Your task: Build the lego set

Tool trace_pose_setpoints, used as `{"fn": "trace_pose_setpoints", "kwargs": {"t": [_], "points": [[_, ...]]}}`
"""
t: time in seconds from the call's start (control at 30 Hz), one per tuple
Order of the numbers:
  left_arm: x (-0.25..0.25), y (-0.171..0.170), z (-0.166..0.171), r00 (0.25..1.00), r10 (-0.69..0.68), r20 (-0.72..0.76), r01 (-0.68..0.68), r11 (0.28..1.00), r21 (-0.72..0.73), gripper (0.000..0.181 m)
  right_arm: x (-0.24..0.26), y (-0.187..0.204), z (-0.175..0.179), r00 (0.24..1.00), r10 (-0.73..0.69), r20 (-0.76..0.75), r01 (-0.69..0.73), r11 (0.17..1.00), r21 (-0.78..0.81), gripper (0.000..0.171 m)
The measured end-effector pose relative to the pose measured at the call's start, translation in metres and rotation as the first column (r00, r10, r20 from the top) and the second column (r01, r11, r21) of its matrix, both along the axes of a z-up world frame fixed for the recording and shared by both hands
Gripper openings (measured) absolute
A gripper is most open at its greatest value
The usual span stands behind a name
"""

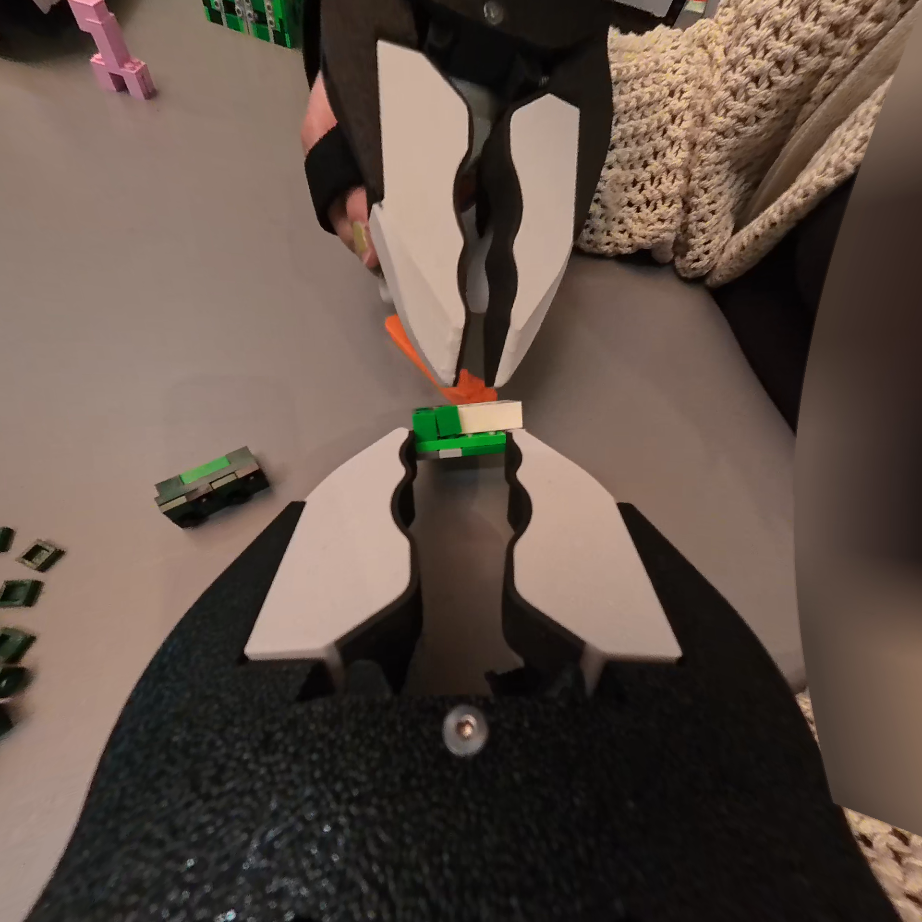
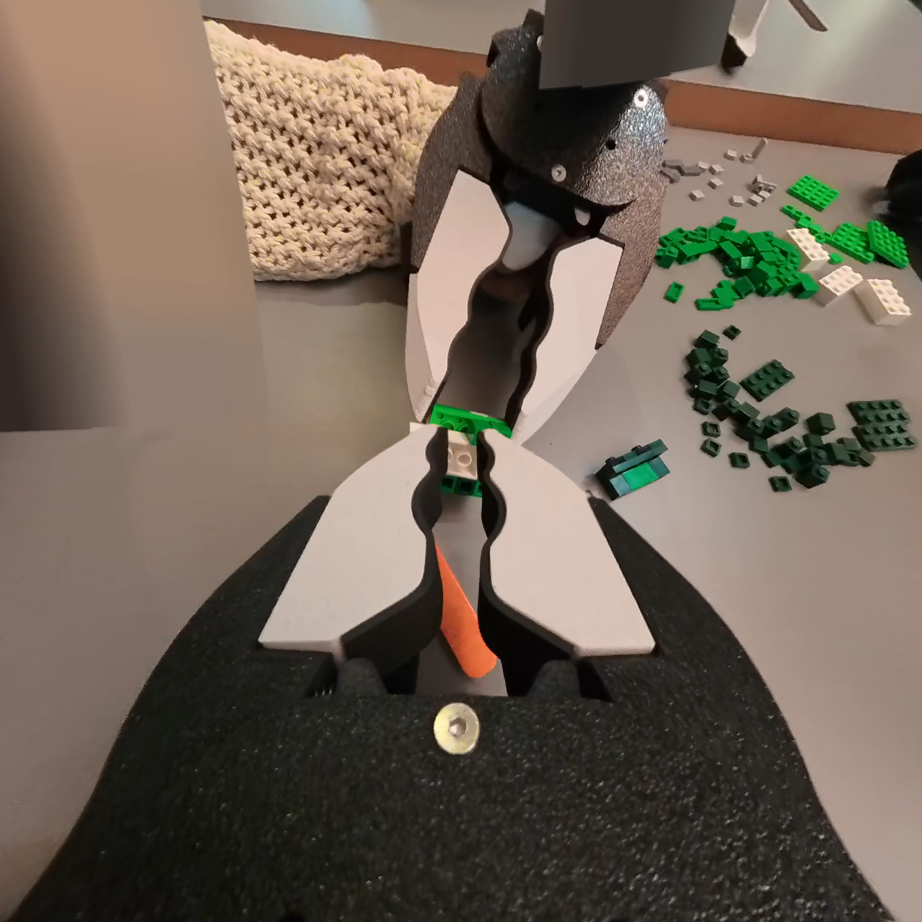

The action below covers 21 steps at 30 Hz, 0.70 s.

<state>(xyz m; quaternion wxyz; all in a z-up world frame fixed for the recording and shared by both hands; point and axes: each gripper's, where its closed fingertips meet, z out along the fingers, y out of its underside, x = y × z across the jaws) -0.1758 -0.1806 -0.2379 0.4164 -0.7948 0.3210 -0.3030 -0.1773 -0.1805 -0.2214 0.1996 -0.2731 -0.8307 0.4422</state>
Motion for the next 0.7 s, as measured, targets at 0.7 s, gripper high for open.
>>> {"fn": "trace_pose_setpoints", "kwargs": {"t": [0.7], "points": [[-0.001, -0.002, 0.008, 0.999, 0.001, -0.033, 0.001, 0.998, 0.065, 0.033, 0.0, 0.011, 0.02, 0.997, -0.079, 0.017, 0.081, 0.968, -0.236, 0.028]]}}
